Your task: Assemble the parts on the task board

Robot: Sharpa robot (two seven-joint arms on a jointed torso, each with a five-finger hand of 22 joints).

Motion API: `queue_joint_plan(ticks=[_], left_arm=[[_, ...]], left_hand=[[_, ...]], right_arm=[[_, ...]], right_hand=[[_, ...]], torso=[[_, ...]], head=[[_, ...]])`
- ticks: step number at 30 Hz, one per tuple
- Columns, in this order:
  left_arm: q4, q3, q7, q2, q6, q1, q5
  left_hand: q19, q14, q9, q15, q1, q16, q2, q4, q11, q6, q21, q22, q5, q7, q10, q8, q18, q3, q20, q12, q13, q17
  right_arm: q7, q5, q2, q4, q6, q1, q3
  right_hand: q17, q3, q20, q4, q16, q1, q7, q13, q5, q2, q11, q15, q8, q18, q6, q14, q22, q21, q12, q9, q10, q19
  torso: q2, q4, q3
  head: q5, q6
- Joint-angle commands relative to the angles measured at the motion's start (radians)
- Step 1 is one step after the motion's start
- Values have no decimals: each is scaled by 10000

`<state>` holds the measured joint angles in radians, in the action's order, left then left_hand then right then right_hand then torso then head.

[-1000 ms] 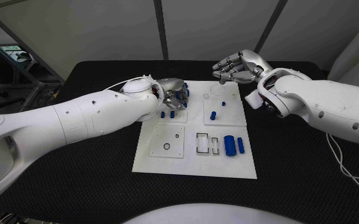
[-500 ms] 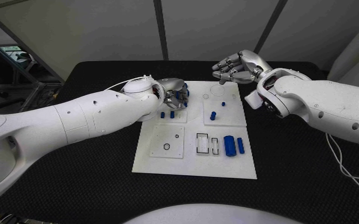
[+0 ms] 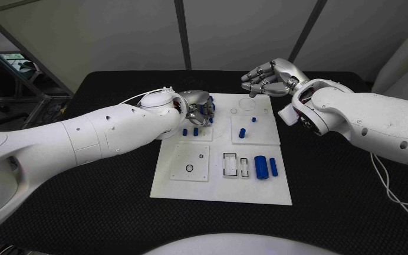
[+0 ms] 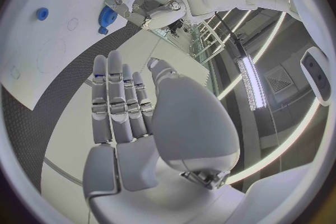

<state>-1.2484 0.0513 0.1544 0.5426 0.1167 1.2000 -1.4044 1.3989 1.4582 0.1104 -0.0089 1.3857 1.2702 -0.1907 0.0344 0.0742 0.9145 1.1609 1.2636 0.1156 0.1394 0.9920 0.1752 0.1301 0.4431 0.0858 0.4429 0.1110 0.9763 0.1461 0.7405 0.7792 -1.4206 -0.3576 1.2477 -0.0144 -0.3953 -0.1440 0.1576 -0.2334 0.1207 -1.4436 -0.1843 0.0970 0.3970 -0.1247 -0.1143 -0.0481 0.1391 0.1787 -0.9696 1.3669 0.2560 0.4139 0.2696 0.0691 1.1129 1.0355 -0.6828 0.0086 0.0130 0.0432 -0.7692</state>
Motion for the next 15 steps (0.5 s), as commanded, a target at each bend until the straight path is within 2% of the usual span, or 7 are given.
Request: queue_joint_plan(ticks=[1, 15], left_arm=[[7, 29, 106, -20, -151, -38, 93], [-23, 29, 11, -45, -85, -38, 192]], left_hand=[[5, 12, -17, 35, -41, 34, -38, -24, 26, -32, 25, -6, -3, 8, -62, -36, -366, 0, 61, -40, -135, -22], [-3, -24, -39, 35, -4, 52, 103, -53, 7, 403, 21, 33, 2, 6, 139, 40, -361, 102, 82, -76, -161, -115]], right_arm=[[37, 13, -10, -5, 48, 17, 6], [21, 13, -28, 2, 67, 17, 6]], right_hand=[[12, -54, 5, 26, -41, -12, -38, -17, 49, 47, -4, 10, 20, 34, -27, 42, -9, -47, -44, -8, -23, 76], [12, -54, 5, 26, -41, -12, -38, -17, 49, 47, -4, 10, 20, 34, -27, 42, -9, -47, -44, -8, -23, 76]], torso=[[-13, -1, 3], [-9, 6, -4]], head=[[4, -1], [-48, -17]])
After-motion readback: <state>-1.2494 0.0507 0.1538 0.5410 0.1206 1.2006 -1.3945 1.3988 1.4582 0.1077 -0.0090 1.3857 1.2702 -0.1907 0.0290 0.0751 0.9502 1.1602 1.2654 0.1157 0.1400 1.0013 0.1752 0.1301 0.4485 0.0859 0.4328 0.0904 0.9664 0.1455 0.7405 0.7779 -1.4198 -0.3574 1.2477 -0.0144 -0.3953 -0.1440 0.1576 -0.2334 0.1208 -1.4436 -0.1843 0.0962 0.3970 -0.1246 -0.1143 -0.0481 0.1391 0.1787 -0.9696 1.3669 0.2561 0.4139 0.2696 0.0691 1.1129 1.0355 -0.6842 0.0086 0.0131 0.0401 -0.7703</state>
